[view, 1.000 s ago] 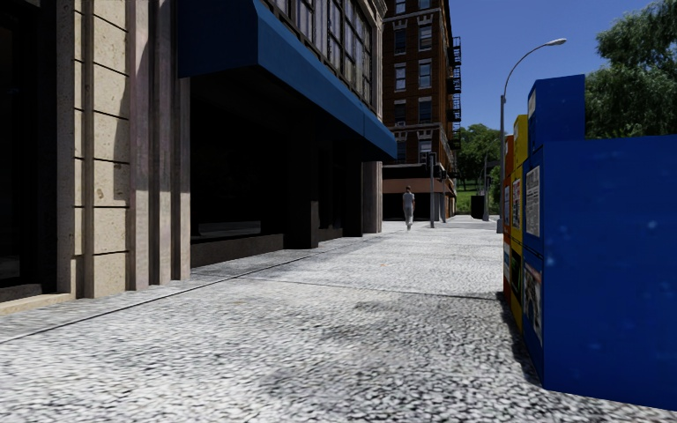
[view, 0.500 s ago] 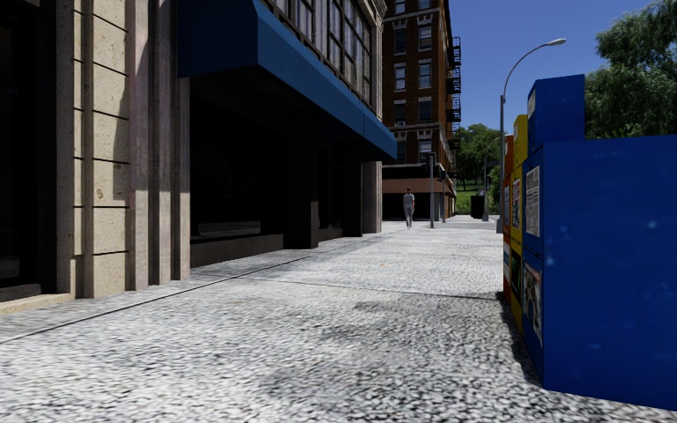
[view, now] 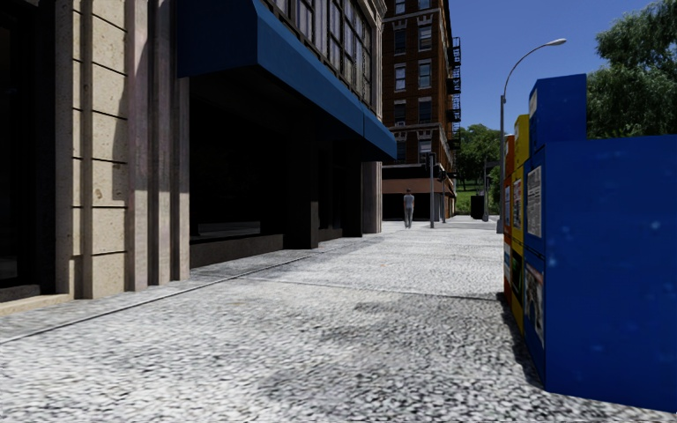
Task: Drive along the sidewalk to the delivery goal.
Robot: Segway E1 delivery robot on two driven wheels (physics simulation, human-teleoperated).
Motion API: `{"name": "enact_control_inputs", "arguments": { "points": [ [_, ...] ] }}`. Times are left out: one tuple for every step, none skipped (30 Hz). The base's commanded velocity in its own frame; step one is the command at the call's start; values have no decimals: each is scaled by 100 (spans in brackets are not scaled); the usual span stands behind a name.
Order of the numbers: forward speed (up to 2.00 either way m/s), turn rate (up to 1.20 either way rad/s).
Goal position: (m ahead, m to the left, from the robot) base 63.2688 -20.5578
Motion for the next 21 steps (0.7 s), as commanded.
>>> {"name": "enact_control_inputs", "arguments": {
  "points": [
    [39, 39],
    [40, 51],
    [40, 55],
    [41, 56],
    [41, 56],
    [46, 56],
    [68, 51],
    [85, 38],
    [85, 38],
    [91, 27],
    [94, 0],
    [94, 0],
    [100, 0],
    [110, 0],
    [120, 0],
    [120, 0],
    [132, 0],
    [149, 0],
    [160, 0],
    [160, 0],
    [174, 0]
  ]
}}
